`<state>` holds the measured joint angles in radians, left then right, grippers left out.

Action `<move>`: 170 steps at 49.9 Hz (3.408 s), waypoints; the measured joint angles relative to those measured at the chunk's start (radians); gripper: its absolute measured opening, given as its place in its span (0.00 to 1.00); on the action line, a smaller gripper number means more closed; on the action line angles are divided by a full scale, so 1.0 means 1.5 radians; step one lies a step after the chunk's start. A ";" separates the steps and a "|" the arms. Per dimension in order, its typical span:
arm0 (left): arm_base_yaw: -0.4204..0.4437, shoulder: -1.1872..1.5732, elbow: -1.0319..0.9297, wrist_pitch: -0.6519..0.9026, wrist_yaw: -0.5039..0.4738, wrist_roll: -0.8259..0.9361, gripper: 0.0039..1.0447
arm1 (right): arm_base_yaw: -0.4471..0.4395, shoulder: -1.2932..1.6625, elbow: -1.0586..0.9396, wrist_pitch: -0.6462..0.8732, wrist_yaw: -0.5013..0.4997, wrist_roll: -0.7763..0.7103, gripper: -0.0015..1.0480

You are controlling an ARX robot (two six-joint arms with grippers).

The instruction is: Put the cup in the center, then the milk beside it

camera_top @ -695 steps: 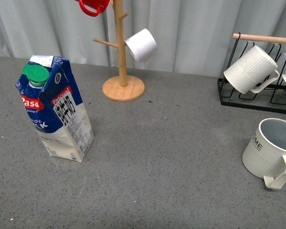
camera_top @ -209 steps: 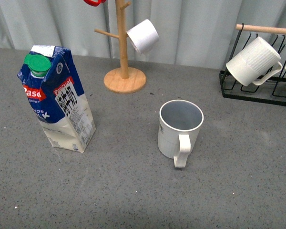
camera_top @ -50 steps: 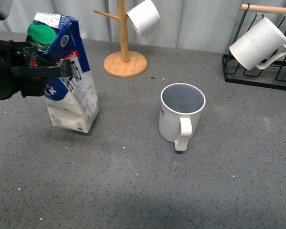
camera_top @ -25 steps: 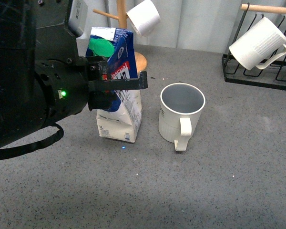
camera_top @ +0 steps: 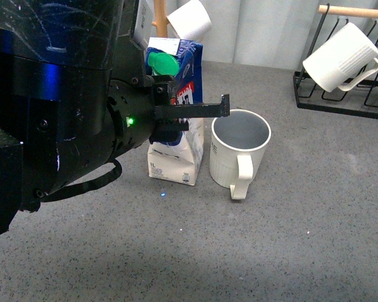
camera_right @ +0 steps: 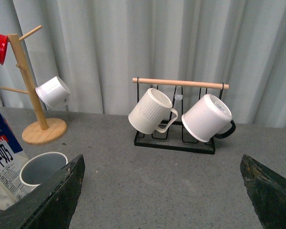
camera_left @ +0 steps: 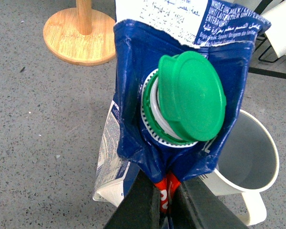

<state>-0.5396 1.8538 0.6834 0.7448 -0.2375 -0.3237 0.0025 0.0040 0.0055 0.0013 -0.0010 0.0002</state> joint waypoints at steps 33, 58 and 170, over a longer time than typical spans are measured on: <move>-0.021 -0.047 0.007 -0.022 -0.016 0.006 0.96 | 0.000 0.000 0.000 0.000 0.000 0.000 0.91; 0.069 -0.164 0.002 -0.016 -0.054 0.008 0.94 | 0.000 0.000 0.000 0.000 0.000 0.000 0.91; 0.358 -1.098 -0.443 -0.357 0.157 0.211 0.04 | 0.000 0.000 0.000 0.000 0.000 0.000 0.91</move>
<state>-0.0025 0.2062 0.0193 0.2100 -0.0017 -0.0071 0.0025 0.0036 0.0055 0.0013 -0.0013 0.0002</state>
